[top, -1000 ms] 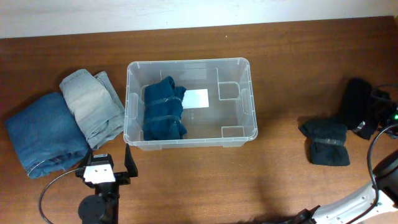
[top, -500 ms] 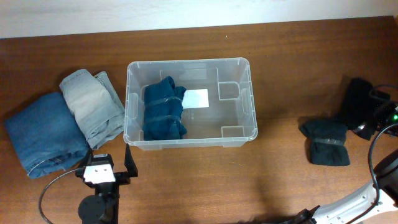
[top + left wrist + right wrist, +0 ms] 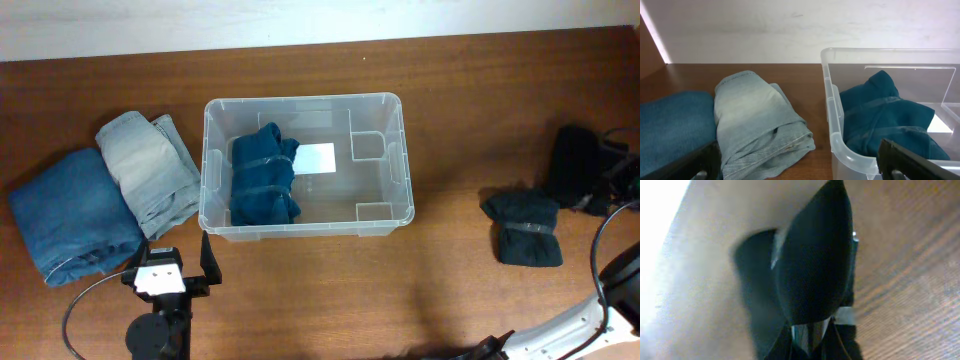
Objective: Pack container
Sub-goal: 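Lower the right gripper onto the black folded item and grasp it, then lift the black item and carry it into the bin beside the shirt, then press the black item down into the bin with the right gripper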
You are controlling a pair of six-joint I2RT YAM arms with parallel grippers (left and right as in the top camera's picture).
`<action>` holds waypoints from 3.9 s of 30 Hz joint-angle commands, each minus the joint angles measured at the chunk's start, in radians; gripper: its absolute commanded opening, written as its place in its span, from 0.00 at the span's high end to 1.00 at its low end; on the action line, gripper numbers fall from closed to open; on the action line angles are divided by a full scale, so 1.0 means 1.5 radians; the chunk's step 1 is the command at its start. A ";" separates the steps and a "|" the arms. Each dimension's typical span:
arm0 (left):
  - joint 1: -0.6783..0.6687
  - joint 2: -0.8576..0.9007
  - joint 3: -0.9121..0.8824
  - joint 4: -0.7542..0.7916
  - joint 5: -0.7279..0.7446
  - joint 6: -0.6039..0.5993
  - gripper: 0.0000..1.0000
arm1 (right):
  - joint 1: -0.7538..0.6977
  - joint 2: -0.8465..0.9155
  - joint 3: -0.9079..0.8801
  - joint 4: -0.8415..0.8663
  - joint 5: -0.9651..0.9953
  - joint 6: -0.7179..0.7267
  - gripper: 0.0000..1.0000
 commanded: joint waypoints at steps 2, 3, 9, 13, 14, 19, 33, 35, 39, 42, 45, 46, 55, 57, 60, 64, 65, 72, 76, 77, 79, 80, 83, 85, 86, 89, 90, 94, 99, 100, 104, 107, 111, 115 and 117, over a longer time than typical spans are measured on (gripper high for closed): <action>0.004 -0.003 -0.004 0.002 0.007 0.010 0.01 | 0.018 -0.093 0.056 -0.014 -0.082 0.011 0.96; 0.004 -0.003 -0.004 0.002 0.007 0.010 0.01 | 0.022 -0.102 0.057 -0.015 -0.082 0.012 0.96; 0.004 -0.003 -0.004 0.002 0.007 0.010 0.01 | 0.083 -0.209 0.058 -0.042 -0.099 0.031 0.96; 0.004 -0.003 -0.004 0.002 0.007 0.010 0.01 | 0.140 -0.307 0.058 -0.075 -0.152 0.080 0.96; 0.004 -0.003 -0.004 0.002 0.007 0.010 0.01 | 0.155 -0.334 0.058 -0.090 -0.158 0.087 0.96; 0.004 -0.003 -0.004 0.002 0.007 0.010 0.01 | 0.261 -0.459 0.058 -0.174 -0.161 0.101 0.96; 0.004 -0.003 -0.004 0.002 0.007 0.010 0.01 | 0.705 -0.412 0.058 -0.211 0.128 0.278 0.96; 0.004 -0.003 -0.004 0.002 0.007 0.010 0.01 | 0.756 -0.384 0.058 -0.189 0.156 0.311 0.96; 0.004 -0.003 -0.004 0.002 0.007 0.010 0.01 | 0.832 -0.323 0.058 -0.171 0.232 0.390 0.96; 0.004 -0.003 -0.004 0.002 0.007 0.010 0.01 | 0.862 -0.284 0.058 -0.169 0.262 0.447 0.96; 0.004 -0.003 -0.004 0.002 0.007 0.010 0.01 | 0.888 -0.238 0.058 -0.151 0.273 0.493 0.96; 0.004 -0.003 -0.004 0.002 0.007 0.010 0.01 | 0.894 -0.226 0.058 -0.143 0.275 0.503 0.96; 0.004 -0.003 -0.004 0.002 0.007 0.010 0.01 | 0.932 -0.158 0.058 -0.126 0.359 0.609 0.96; 0.004 -0.003 -0.004 0.002 0.007 0.010 0.01 | 0.936 -0.154 0.058 -0.124 0.375 0.612 0.96; 0.004 -0.003 -0.004 0.002 0.007 0.010 0.01 | 0.945 -0.145 0.057 -0.106 0.388 0.627 0.96; 0.004 -0.003 -0.004 0.002 0.007 0.010 0.01 | 0.954 -0.130 0.057 -0.097 0.386 0.641 0.96; 0.004 -0.003 -0.004 0.002 0.007 0.010 0.01 | 0.955 -0.124 0.057 -0.099 0.385 0.641 0.96; 0.004 -0.003 -0.004 0.002 0.007 0.010 0.01 | 0.975 -0.101 0.056 -0.097 0.381 0.641 0.96; 0.004 -0.003 -0.004 0.002 0.007 0.010 0.01 | 0.977 -0.096 0.055 -0.097 0.380 0.641 0.96; 0.004 -0.003 -0.004 0.002 0.007 0.010 0.01 | 0.977 -0.096 0.055 -0.097 0.380 0.640 0.96; 0.004 -0.003 -0.004 0.002 0.007 0.010 0.01 | 0.977 -0.096 0.055 -0.103 0.380 0.638 0.96; 0.004 -0.003 -0.004 0.002 0.007 0.010 0.01 | 0.977 -0.096 0.055 -0.108 0.380 0.638 0.96; 0.004 -0.003 -0.004 0.002 0.007 0.010 0.01 | 0.977 -0.096 0.055 -0.119 0.380 0.635 0.96; 0.004 -0.003 -0.004 0.002 0.007 0.010 0.01 | 0.977 -0.096 0.054 -0.120 0.377 0.635 0.96; 0.004 -0.003 -0.004 0.002 0.007 0.010 0.01 | 0.977 -0.096 0.054 -0.120 0.375 0.634 0.96; 0.004 -0.003 -0.004 0.002 0.007 0.010 0.01 | 0.977 -0.096 0.054 -0.126 0.367 0.633 0.96; 0.004 -0.003 -0.004 0.002 0.007 0.010 0.01 | 0.977 -0.096 0.053 -0.127 0.367 0.633 0.96; 0.004 -0.003 -0.004 0.002 0.007 0.010 0.01 | 0.977 -0.096 0.052 -0.132 0.367 0.633 0.88; 0.004 -0.003 -0.004 0.002 0.007 0.010 0.01 | 0.977 -0.096 0.052 -0.132 0.367 0.602 0.54; 0.004 -0.003 -0.004 0.002 0.007 0.010 0.01 | 0.977 -0.096 0.052 -0.133 0.367 0.587 0.48; 0.004 -0.003 -0.004 0.002 0.007 0.010 0.01 | 0.976 -0.096 0.052 -0.161 0.368 0.481 0.21; 0.004 -0.003 -0.004 0.002 0.007 0.010 0.01 | 0.974 -0.096 0.052 -0.178 0.368 0.380 0.10; 0.004 -0.003 -0.004 0.002 0.007 0.010 0.01 | 0.967 -0.096 0.052 -0.214 0.376 0.236 0.05; 0.004 -0.003 -0.004 0.002 0.007 0.010 0.01 | 0.959 -0.096 0.052 -0.248 0.405 0.151 0.04; 0.004 -0.003 -0.004 0.002 0.007 0.010 0.01 | 0.953 -0.096 0.052 -0.268 0.446 0.146 0.07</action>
